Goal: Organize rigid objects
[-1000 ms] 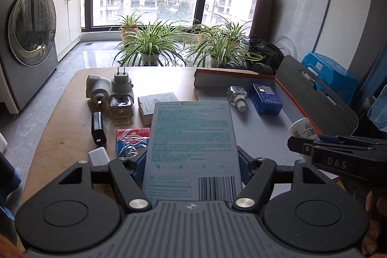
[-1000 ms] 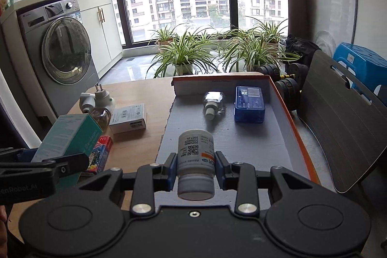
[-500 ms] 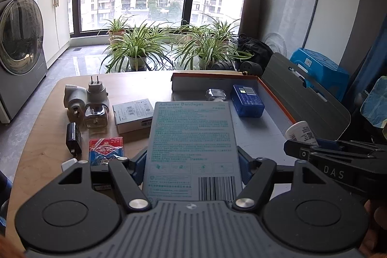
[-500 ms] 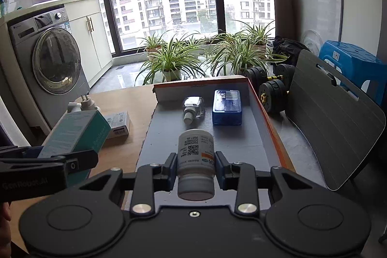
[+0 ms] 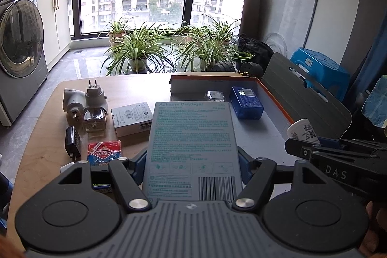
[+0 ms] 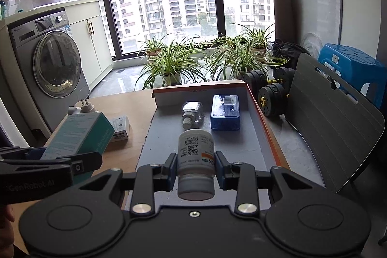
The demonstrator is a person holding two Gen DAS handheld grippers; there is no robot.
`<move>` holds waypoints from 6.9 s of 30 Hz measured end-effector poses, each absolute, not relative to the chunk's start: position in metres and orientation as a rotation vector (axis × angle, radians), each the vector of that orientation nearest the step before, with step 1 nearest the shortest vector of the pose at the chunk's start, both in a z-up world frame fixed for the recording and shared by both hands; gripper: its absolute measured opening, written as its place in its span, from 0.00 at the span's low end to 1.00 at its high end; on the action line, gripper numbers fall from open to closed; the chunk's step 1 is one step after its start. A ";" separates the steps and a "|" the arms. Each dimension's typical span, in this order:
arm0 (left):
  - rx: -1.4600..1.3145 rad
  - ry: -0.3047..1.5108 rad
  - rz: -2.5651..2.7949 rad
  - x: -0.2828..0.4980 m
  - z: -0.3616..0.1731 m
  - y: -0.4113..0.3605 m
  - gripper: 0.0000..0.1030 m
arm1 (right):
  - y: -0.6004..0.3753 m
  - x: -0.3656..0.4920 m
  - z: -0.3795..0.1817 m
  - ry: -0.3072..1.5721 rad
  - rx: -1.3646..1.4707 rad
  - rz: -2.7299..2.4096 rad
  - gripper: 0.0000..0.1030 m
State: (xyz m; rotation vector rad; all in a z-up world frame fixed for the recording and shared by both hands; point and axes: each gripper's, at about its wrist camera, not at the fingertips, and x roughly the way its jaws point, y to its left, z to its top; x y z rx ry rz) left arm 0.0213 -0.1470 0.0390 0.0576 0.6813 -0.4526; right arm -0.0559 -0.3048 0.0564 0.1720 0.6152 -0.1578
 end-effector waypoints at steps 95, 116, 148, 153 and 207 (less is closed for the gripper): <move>0.058 0.688 -0.471 0.023 0.035 -0.162 0.70 | -0.308 -0.052 0.054 0.620 0.179 -0.166 0.39; 0.057 0.705 -0.473 0.024 0.030 -0.165 0.70 | -0.309 -0.051 0.045 0.627 0.184 -0.168 0.39; 0.061 0.718 -0.475 0.025 0.024 -0.169 0.70 | -0.312 -0.047 0.035 0.639 0.190 -0.170 0.39; 0.060 0.719 -0.475 0.026 0.024 -0.169 0.70 | -0.312 -0.047 0.035 0.639 0.190 -0.169 0.39; 0.164 0.927 -0.490 0.057 -0.023 -0.166 0.70 | -0.336 -0.030 0.029 0.654 0.243 -0.157 0.39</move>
